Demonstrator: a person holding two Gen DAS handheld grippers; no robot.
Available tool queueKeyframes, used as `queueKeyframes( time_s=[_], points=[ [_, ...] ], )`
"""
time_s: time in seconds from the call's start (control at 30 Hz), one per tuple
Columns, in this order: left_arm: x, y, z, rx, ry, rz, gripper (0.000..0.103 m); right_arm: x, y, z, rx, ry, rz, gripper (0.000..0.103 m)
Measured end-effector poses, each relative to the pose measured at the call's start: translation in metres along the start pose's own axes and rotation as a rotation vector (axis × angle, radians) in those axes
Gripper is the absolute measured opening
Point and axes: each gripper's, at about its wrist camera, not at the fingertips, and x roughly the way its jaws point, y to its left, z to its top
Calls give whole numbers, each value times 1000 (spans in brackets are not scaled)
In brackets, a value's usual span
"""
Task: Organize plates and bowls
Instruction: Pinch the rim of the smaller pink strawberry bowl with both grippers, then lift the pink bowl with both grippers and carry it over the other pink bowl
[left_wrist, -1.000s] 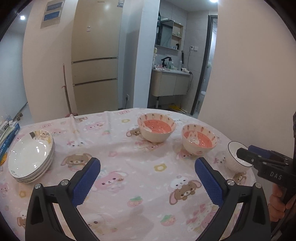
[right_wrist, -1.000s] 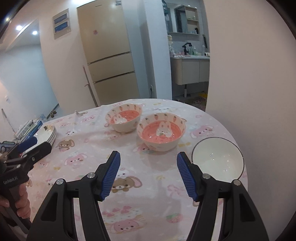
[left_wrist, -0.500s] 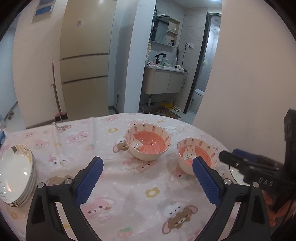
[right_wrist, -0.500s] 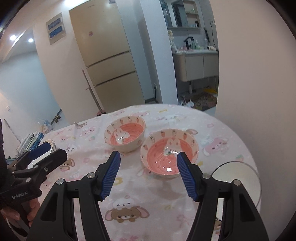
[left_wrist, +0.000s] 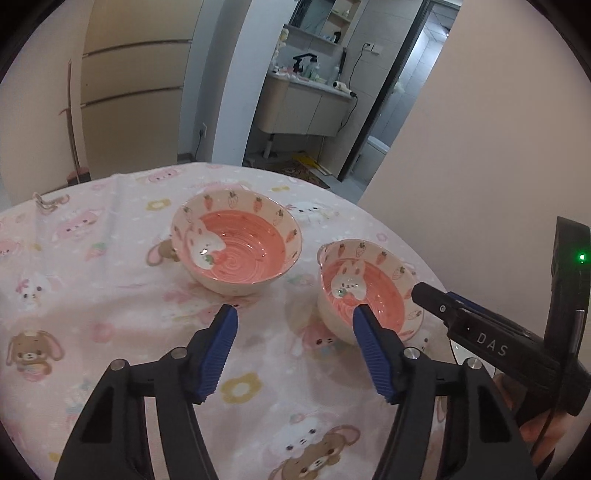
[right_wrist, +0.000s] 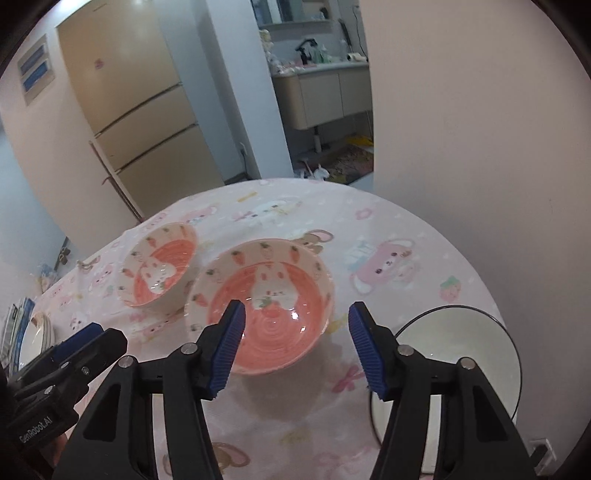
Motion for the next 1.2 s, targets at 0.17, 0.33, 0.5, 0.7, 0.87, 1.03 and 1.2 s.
queueKeyframes(
  time_s=[0.17,0.33,0.5,0.7,0.87,1.03,1.2],
  points=[
    [25,-9,10,5,50,-16,68,19,-17,8,42,74,45,49],
    [52,-15,17,-28,138,-51,54,38,-25,16,49,140,81,38],
    [64,-22,14,-37,183,-29,45,48,-21,20,-2,161,87,30],
    [81,-25,15,-65,244,-24,36,58,-15,19,-39,176,22,24],
    [90,-30,14,-52,272,-16,28,65,-13,21,-78,197,1,18],
    [100,-33,13,-45,288,4,26,77,-14,26,-86,252,13,13],
    [104,-34,12,-32,290,32,19,78,-17,27,-75,265,45,8]
  ],
)
